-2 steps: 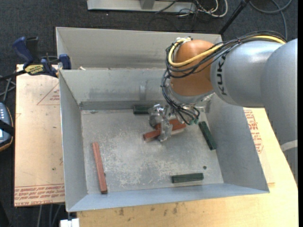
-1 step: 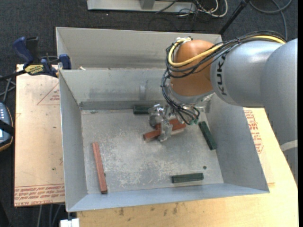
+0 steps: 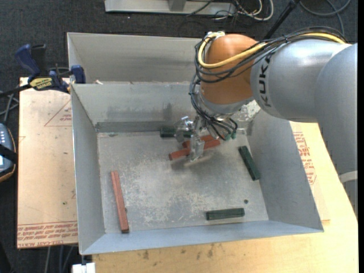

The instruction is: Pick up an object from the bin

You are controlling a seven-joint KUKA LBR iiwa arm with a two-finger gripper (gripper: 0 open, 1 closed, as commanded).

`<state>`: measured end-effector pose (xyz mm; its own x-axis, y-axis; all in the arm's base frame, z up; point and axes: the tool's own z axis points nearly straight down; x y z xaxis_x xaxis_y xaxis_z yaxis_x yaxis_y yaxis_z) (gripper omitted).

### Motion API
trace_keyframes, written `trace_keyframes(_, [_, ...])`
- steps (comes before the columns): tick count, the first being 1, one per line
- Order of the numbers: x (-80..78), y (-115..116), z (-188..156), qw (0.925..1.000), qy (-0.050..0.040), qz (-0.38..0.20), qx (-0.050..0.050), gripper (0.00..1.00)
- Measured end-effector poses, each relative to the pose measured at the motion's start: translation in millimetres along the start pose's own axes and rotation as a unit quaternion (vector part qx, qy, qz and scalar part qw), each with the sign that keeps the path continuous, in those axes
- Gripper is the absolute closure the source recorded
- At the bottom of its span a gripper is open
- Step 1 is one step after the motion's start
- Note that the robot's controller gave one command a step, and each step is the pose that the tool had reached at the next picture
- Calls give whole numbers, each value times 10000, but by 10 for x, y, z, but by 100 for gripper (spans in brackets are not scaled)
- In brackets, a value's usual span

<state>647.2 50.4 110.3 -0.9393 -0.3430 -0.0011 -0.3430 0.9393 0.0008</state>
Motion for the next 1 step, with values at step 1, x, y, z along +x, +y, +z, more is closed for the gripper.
trace_keyframes(1, [437,-210,-994,9998,-11,198,0,100])
